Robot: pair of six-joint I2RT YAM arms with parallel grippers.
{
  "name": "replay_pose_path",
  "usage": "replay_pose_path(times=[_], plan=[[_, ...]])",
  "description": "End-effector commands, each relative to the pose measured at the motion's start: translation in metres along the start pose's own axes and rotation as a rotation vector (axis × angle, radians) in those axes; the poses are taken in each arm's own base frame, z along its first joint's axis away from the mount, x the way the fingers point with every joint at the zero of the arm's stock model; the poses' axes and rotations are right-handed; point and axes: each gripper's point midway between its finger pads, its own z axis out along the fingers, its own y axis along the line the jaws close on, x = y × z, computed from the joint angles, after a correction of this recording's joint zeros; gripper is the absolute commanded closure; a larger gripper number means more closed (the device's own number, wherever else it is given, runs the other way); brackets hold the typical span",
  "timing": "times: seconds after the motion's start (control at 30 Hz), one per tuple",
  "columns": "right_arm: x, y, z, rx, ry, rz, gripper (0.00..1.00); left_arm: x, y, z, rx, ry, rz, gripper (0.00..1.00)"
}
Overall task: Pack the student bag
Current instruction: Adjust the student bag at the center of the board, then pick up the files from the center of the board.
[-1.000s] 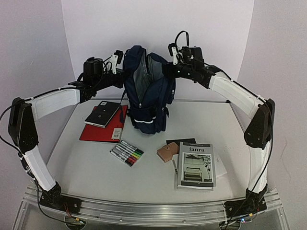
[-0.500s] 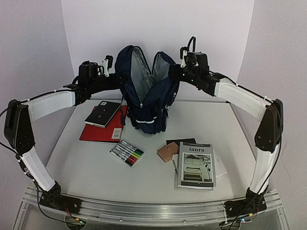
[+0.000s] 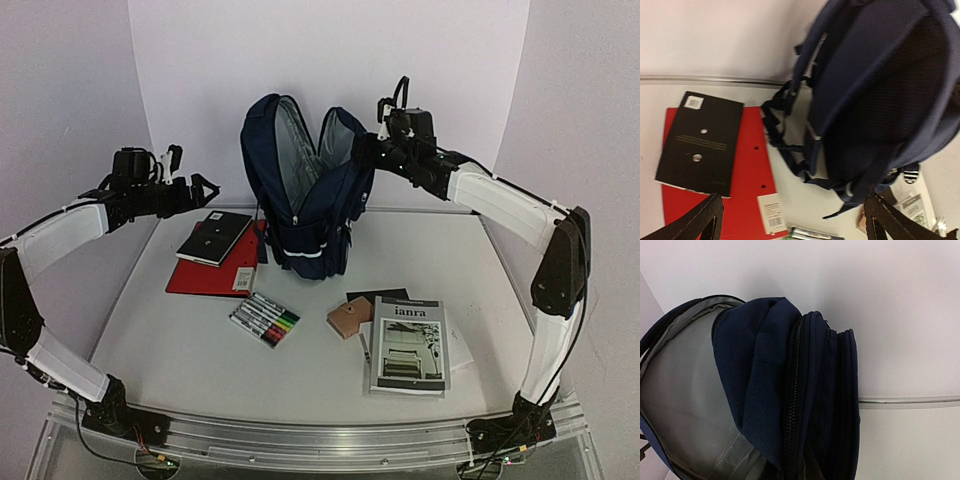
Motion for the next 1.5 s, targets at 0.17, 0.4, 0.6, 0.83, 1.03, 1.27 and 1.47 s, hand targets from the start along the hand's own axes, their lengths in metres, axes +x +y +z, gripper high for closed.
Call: replay_pose_path(times=[0.17,0.4,0.6,0.83,1.03,1.27,1.47], plan=[[-0.011,0.011,-0.008,-0.034,0.000,0.011,1.00,0.037,0.133,0.043,-0.523,0.176,0.103,0.01],[-0.009,0.014,-0.007,-0.051,0.009,0.015,1.00,0.014,0.184,0.083,-0.423,0.180,-0.034,0.01],[-0.005,0.012,-0.003,-0.042,0.019,0.012,1.00,0.008,0.168,0.124,-0.294,0.223,0.034,0.02],[-0.004,0.012,-0.002,-0.038,0.020,0.010,1.00,0.045,0.121,0.153,-0.371,0.299,0.223,0.02],[-0.006,0.013,-0.003,-0.044,0.017,0.009,1.00,0.097,0.067,0.127,-0.325,0.273,0.410,0.02],[-0.007,0.015,-0.005,-0.054,0.018,0.012,1.00,0.140,0.048,0.080,-0.271,0.222,0.508,0.04],[-0.002,0.018,-0.003,-0.075,0.034,0.023,1.00,0.170,0.043,0.073,-0.300,0.250,0.671,0.06]])
